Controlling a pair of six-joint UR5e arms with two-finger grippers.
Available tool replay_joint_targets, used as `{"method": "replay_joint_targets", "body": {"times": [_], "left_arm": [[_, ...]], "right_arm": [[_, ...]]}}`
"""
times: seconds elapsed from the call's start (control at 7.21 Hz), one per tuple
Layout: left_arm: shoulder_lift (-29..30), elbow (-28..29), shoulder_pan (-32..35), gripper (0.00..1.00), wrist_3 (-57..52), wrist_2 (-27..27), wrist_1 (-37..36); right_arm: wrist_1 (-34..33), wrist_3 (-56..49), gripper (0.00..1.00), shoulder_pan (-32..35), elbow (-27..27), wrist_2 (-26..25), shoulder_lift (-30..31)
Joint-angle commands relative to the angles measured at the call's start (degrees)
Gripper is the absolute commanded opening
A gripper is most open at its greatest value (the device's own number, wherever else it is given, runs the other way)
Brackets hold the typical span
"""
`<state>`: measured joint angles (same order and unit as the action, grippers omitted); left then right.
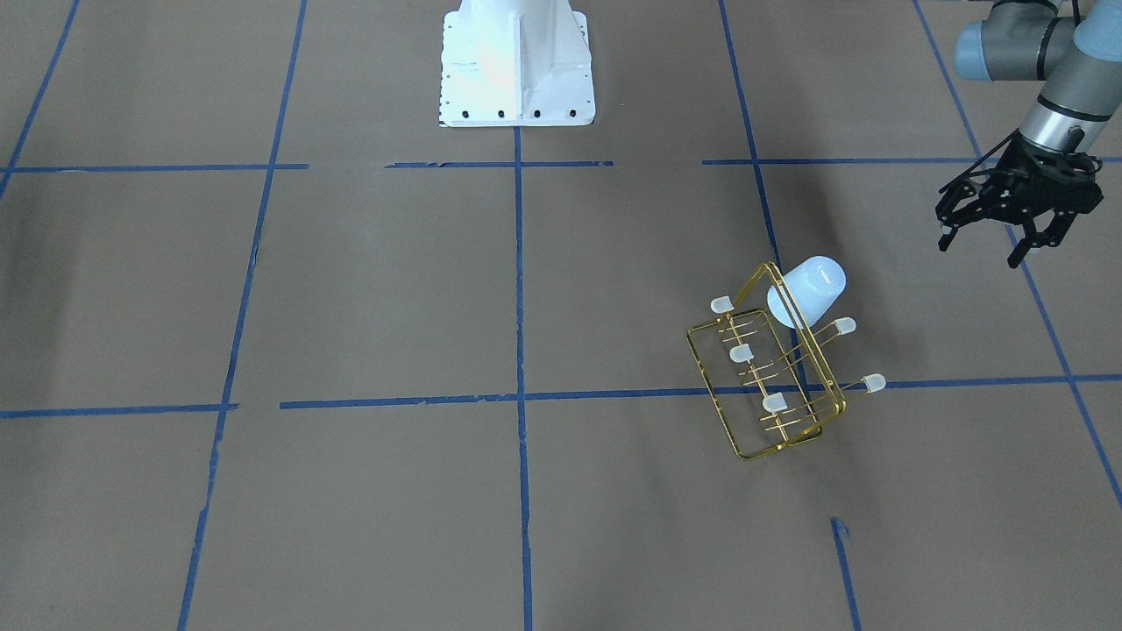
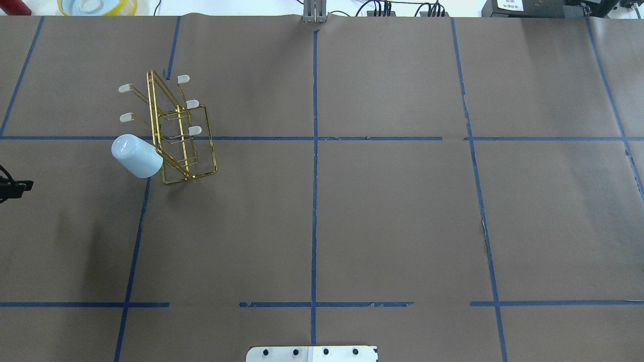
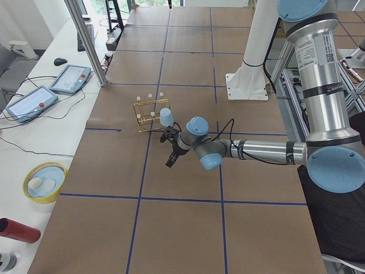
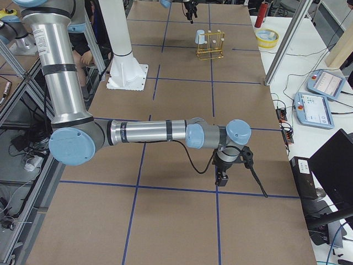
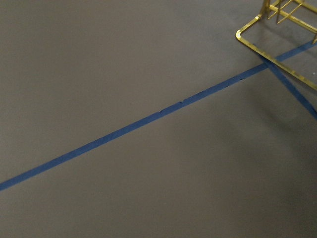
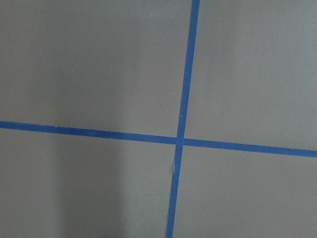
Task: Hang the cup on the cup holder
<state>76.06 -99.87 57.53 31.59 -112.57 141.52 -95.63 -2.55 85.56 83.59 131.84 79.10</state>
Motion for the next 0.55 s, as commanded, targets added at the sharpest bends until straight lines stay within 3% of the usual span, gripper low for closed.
{"method": "replay_joint_targets", "body": {"times": [0.0, 0.14, 0.42], "left_arm": [[6.26, -0.06, 11.67, 1.00, -1.96, -10.16, -14.53], [6.64, 0.89, 14.95, 1.00, -11.28, -10.91, -17.30], [7.26, 0.56, 22.85, 1.00, -19.59, -11.09, -25.54]], "right_arm": [[0.00, 0.00, 1.00, -0.04, 0.00, 0.00, 0.00], [0.00, 0.00, 1.00, 0.05, 0.00, 0.00, 0.00], [0.00, 0.00, 1.00, 0.05, 0.00, 0.00, 0.00]]}}
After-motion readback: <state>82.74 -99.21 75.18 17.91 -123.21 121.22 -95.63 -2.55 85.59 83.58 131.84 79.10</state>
